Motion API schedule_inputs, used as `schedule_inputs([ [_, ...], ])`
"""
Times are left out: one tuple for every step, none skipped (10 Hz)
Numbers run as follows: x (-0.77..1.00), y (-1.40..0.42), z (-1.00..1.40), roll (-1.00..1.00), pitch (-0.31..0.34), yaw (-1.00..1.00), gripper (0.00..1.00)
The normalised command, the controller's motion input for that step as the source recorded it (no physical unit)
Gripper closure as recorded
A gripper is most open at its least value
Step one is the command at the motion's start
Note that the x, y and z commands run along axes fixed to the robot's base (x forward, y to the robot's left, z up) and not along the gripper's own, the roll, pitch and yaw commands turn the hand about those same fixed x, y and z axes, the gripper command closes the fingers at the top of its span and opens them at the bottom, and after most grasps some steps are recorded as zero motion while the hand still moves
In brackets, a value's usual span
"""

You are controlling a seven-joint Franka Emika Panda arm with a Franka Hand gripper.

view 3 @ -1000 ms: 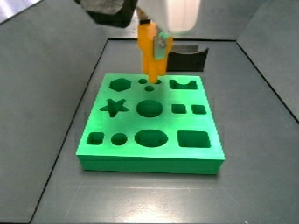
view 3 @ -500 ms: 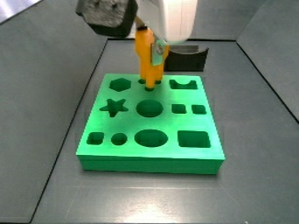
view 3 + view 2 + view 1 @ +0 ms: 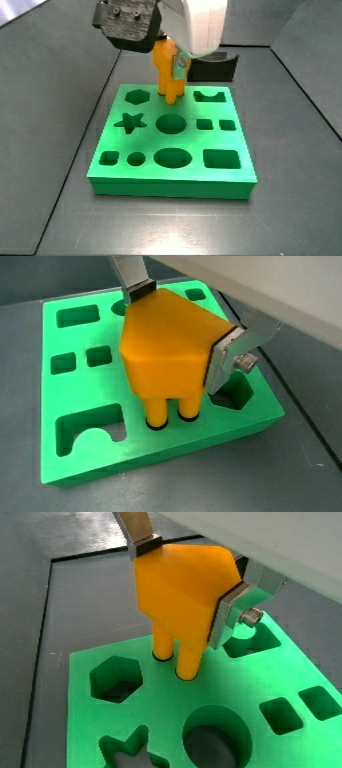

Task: Pick up the 3 prong object. Move up. Move to above the board. Insert the 3 prong object.
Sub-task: Insert the 3 prong object.

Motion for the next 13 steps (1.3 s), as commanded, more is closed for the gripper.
schedule_inputs([
  [0.0,0.05,-0.15,0.05,-0.02,0.25,1.0],
  [0.0,0.02,-0.13,0.02,-0.026,0.21,1.0],
  [0.0,0.0,-0.11,0.0,-0.034,0.12,1.0],
  [0.0,0.0,-0.12,0.0,-0.043,0.1,1.0],
  [0.0,0.0,-0.19,0.0,-0.063,0.1,1.0],
  [0.0,0.0,-0.41,0.03,-0.133,0.04,1.0],
  [0.0,0.0,-0.53,0.05,-0.159,0.02,1.0],
  [0.02,0.0,-0.59,0.03,-0.154,0.03,1.0],
  [0.02,0.0,-0.64,0.04,-0.159,0.03,1.0],
  [0.0,0.0,-0.67,0.08,-0.18,0.04,1.0],
  [0.0,0.0,-0.72,0.13,-0.196,0.05,1.0],
  [0.01,0.0,-0.72,0.13,-0.21,0.04,1.0],
  [0.02,0.0,-0.71,0.13,-0.217,0.03,1.0],
])
